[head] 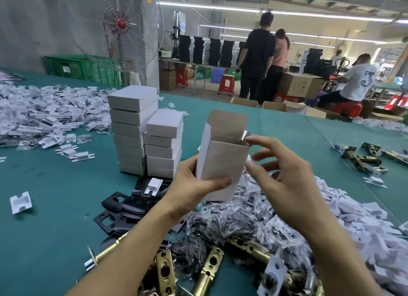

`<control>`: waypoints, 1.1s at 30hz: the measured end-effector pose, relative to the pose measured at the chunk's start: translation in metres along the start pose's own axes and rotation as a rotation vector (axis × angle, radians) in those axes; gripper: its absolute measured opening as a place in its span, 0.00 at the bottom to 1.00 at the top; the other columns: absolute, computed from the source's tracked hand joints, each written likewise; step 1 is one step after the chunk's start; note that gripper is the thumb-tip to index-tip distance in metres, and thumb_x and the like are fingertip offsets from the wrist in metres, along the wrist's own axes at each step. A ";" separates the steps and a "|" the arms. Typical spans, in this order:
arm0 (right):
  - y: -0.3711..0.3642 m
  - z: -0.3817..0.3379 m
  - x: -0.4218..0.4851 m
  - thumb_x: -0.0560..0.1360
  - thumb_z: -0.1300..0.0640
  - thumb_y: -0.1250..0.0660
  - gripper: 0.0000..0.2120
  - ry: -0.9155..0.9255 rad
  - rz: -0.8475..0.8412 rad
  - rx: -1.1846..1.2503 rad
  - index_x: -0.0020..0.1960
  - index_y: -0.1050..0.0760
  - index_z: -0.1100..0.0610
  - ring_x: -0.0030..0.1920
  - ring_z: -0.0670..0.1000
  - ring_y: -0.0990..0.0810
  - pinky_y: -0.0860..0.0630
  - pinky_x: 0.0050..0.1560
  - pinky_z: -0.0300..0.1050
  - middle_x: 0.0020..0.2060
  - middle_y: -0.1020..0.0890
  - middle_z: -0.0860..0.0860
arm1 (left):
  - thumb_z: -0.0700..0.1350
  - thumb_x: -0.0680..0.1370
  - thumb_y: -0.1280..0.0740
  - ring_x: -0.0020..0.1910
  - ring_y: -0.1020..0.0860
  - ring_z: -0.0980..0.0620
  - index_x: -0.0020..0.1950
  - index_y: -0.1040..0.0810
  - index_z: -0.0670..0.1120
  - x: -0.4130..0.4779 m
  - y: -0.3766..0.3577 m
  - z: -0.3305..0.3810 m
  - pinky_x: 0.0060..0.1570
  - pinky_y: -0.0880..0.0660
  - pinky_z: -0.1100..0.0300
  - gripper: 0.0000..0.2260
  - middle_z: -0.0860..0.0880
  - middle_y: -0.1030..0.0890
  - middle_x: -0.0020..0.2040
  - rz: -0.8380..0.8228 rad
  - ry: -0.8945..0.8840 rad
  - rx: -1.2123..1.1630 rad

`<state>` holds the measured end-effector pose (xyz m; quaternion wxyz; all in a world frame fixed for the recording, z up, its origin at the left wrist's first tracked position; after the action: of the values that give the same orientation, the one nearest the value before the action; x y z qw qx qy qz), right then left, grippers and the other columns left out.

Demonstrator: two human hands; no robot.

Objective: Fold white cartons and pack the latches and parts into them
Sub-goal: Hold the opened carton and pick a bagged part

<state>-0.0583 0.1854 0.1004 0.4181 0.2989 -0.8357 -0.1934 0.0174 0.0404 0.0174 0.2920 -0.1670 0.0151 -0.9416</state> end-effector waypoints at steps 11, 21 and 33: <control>0.005 0.089 -0.025 0.79 0.64 0.41 0.14 -0.479 -0.210 -0.424 0.57 0.21 0.52 0.39 0.43 0.21 0.22 0.45 0.42 0.49 0.17 0.50 | 0.44 0.62 0.23 0.42 0.15 0.47 0.56 0.20 0.44 0.002 0.030 -0.004 0.32 0.18 0.52 0.23 0.47 0.14 0.46 0.286 0.093 -0.410; 0.043 0.164 -0.051 0.77 0.62 0.40 0.18 -0.806 -0.414 -0.849 0.64 0.26 0.50 0.59 0.57 0.22 0.23 0.58 0.50 0.62 0.21 0.55 | 0.43 0.65 0.20 0.46 0.15 0.39 0.54 0.19 0.44 0.000 0.013 0.001 0.34 0.18 0.49 0.20 0.43 0.15 0.49 0.164 0.047 -0.204; 0.045 0.150 -0.042 0.76 0.60 0.37 0.19 -0.693 -0.250 -0.851 0.65 0.28 0.47 0.57 0.58 0.22 0.23 0.54 0.50 0.59 0.21 0.55 | 0.39 0.65 0.23 0.48 0.16 0.41 0.55 0.19 0.38 0.001 0.016 0.003 0.40 0.18 0.52 0.19 0.42 0.15 0.49 0.166 -0.016 -0.280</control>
<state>-0.1762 0.2580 0.0152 0.1766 0.1197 -0.7306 -0.6486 0.0261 0.0265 0.0184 0.3425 -0.2116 0.1578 -0.9017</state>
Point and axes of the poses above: each hand's wrist, its own x-axis towards the middle knuckle, its own y-axis out of the back of the hand, z = x × y, the point moved 10 cm from there along x, towards the middle knuckle
